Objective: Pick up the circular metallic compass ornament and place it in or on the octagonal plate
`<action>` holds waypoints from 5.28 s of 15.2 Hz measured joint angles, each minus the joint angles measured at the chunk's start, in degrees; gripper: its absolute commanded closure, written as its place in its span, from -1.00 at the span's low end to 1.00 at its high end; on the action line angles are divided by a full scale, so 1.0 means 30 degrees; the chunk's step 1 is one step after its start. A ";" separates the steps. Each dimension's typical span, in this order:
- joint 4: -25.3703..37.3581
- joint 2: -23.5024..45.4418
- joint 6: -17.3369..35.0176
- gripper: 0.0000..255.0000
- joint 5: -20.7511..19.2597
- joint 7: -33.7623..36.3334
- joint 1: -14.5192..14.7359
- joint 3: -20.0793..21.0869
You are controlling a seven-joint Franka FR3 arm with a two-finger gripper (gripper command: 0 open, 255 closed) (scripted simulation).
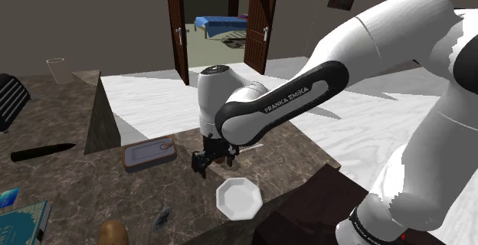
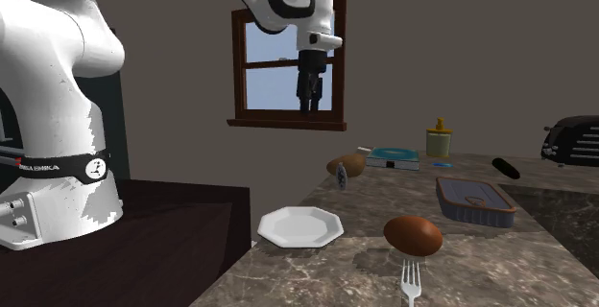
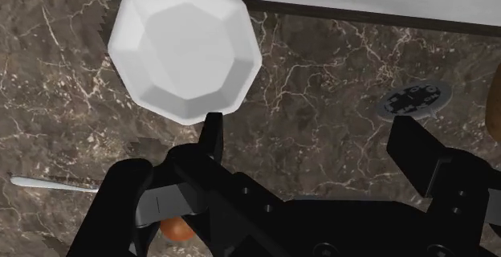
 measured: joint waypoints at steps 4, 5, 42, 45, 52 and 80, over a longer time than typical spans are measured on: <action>0.2180 0.3252 0.0709 -1.00 -0.2291 0.2492 0.0823 0.0253; 0.2686 0.3893 0.0750 -1.00 -0.2758 0.2964 0.1059 0.0213; 1.2955 1.4966 0.0740 1.00 -0.7939 0.7586 0.6241 -0.2211; 1.2931 1.4633 0.0426 1.00 -0.7816 0.7512 0.6167 -0.2101; 1.2915 1.3485 -0.0681 1.00 -0.7372 0.7282 0.5942 -0.1717; -0.2534 -0.0604 0.2201 1.00 -0.1270 -0.1173 -0.1113 -0.1104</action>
